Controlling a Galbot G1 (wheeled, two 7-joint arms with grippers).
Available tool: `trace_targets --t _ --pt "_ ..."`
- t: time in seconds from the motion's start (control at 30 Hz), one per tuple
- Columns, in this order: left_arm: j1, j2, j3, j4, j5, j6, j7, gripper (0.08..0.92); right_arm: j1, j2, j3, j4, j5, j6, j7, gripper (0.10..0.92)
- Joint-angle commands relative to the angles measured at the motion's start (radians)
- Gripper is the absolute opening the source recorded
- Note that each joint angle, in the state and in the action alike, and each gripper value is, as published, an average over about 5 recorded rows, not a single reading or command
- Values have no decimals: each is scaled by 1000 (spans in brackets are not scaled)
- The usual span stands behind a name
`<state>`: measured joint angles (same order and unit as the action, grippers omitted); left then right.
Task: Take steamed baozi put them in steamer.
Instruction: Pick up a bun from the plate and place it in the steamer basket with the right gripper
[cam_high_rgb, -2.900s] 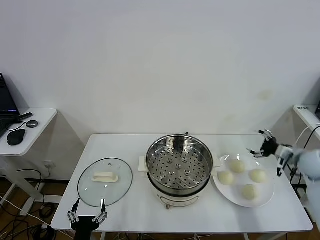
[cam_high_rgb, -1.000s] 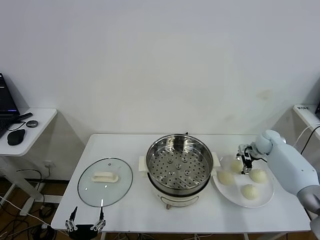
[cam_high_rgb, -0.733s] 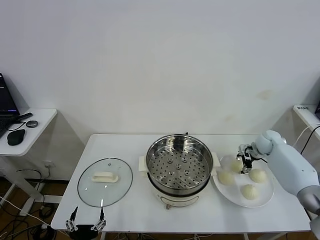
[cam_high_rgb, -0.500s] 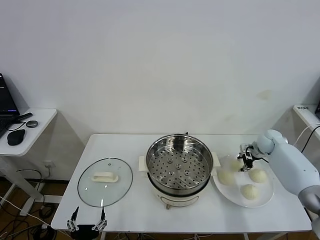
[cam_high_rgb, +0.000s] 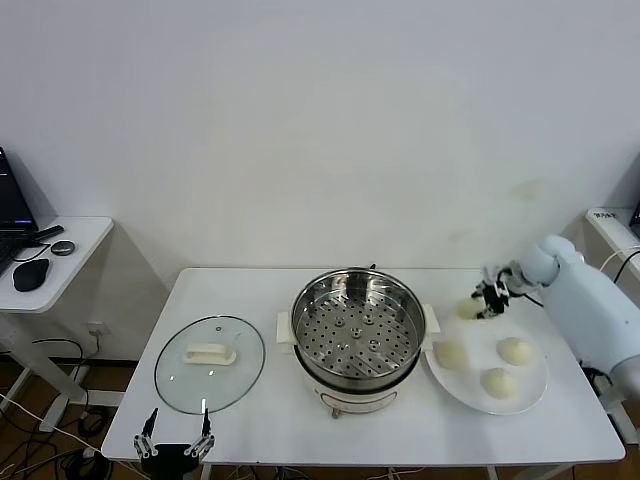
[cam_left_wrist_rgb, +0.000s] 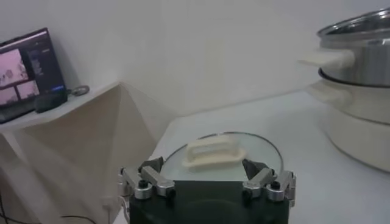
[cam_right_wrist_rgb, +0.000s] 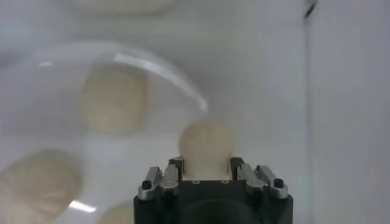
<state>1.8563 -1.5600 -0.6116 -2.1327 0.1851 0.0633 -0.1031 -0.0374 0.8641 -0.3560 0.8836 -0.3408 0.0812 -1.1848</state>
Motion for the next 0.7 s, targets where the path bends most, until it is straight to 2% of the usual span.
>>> trace_targets --t 0.03,0.13,0.23,0.43,0.7 --pt "-11 1 -2 -12 0 2 -4 823 331 102 -165 -45 293 279 -136 483" --pt "-16 -3 -3 -19 0 3 -5 823 426 211 -234 -125 384 521 -185 484" --pt "-17 -8 -2 -23 0 3 -8 823 478 271 -308 -93 368 640 -203 488" --pt "-10 -23 2 -32 3 2 -22 823 474 314 -412 85 262 745 -191 490" --pt "0 -34 7 -56 2 3 -33 823 456 337 -522 228 137 747 -177 491"
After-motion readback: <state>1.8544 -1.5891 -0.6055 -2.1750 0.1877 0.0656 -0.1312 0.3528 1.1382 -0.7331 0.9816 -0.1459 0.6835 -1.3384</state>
